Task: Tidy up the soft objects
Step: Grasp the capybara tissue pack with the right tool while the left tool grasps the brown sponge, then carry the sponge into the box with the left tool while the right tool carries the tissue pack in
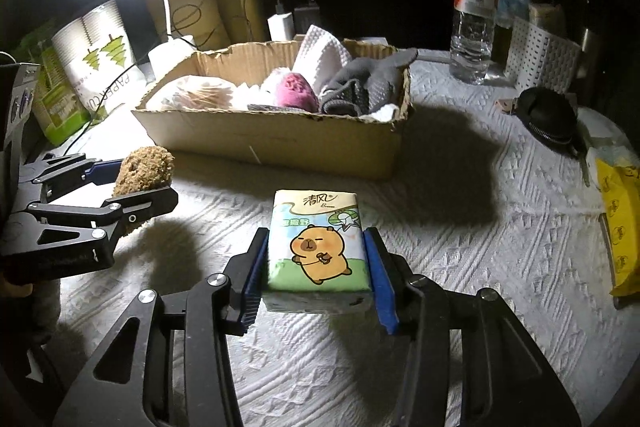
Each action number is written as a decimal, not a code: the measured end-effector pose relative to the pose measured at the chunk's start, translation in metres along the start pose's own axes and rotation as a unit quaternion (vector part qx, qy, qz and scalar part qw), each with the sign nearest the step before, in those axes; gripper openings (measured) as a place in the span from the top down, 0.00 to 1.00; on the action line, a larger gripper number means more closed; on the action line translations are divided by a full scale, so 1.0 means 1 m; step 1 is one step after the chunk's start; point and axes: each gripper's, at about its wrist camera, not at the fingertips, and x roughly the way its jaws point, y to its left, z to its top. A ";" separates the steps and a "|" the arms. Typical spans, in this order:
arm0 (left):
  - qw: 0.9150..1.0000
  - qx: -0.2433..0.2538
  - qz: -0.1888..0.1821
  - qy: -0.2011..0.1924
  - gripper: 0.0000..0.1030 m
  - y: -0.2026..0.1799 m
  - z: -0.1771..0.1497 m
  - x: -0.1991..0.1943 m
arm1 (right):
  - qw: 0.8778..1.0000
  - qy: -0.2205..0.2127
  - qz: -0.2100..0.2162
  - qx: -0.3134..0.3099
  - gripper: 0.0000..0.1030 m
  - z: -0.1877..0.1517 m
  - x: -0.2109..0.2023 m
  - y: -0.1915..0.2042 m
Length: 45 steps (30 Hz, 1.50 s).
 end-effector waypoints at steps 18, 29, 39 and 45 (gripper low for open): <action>0.999 -0.024 -0.005 -0.048 0.43 0.026 0.004 -0.051 | 0.999 -0.023 -0.007 -0.034 0.53 0.020 -0.021 0.037; 0.997 -0.031 0.002 -0.073 0.43 0.043 0.019 -0.074 | 0.997 -0.038 -0.006 -0.061 0.53 0.045 -0.029 0.057; 0.994 -0.024 0.009 -0.104 0.43 0.051 0.043 -0.089 | 0.995 -0.056 -0.005 -0.078 0.53 0.071 -0.033 0.065; 0.993 -0.019 0.011 -0.114 0.43 0.056 0.061 -0.091 | 0.995 -0.063 -0.003 -0.080 0.53 0.085 -0.029 0.064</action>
